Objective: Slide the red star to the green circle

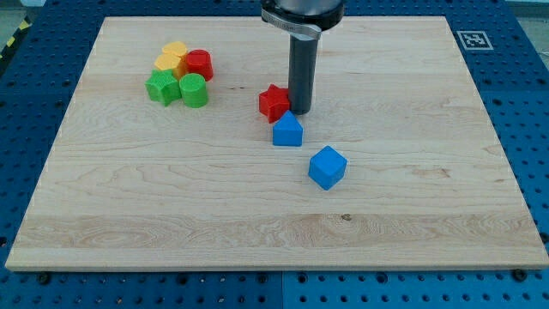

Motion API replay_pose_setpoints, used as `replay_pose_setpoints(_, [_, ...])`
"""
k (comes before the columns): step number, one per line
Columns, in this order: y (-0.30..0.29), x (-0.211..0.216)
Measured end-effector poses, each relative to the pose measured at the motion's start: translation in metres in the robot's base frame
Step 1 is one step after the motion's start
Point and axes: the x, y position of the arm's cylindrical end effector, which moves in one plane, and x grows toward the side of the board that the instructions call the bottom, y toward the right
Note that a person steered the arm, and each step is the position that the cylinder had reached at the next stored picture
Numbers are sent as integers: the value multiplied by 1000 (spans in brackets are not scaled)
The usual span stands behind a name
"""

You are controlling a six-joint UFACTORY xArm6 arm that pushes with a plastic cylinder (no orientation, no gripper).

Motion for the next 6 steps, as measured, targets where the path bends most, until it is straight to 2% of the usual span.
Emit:
replay_pose_setpoints(2, [-19,6])
replay_pose_setpoints(3, [-47,6])
replay_pose_setpoints(5, [-53,25])
replay_pose_setpoints(6, [-58,14])
